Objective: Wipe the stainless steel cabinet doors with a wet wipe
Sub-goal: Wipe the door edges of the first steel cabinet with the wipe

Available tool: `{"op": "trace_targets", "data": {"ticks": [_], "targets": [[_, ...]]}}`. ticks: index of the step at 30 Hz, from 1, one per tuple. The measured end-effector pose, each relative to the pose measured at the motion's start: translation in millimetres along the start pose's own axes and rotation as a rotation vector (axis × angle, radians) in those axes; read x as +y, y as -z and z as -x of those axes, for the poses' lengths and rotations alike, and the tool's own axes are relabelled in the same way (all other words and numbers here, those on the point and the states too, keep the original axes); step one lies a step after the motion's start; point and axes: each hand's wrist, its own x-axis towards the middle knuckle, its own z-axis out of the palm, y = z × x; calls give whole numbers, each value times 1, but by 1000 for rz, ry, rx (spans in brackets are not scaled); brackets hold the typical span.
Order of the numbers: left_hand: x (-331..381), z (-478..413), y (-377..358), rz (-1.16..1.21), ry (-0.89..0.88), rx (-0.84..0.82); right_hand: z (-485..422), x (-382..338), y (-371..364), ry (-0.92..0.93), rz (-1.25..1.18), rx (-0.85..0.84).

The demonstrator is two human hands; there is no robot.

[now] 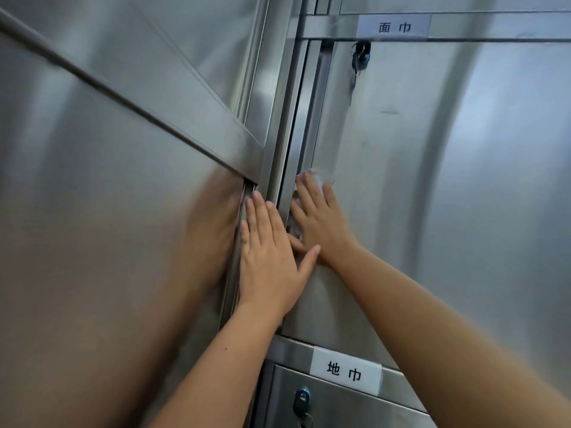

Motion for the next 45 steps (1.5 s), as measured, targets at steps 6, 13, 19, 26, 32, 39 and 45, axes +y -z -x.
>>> {"op": "trace_targets", "data": {"ticks": [6, 13, 19, 26, 32, 39, 45], "targets": [[-2, -11, 0, 41, -28, 17, -37, 33, 21, -114, -80, 31], [-5, -11, -1, 143, -56, 18, -55, 49, 28, -195, -395, 159], [-3, -10, -8, 118, -60, 107, -45, 62, 16, 44, -197, 157], [-6, -9, -7, 136, -47, 75, -37, 58, 12, 150, -155, 123], [-8, -9, -7, 128, -69, 133, -56, 55, 24, 87, -194, 105], [-13, 8, -4, 149, -51, 83, -8, 17, -5, 241, -124, 55], [-15, 35, -4, 142, -24, 11, -20, 28, 6, 202, -170, 78]]}}
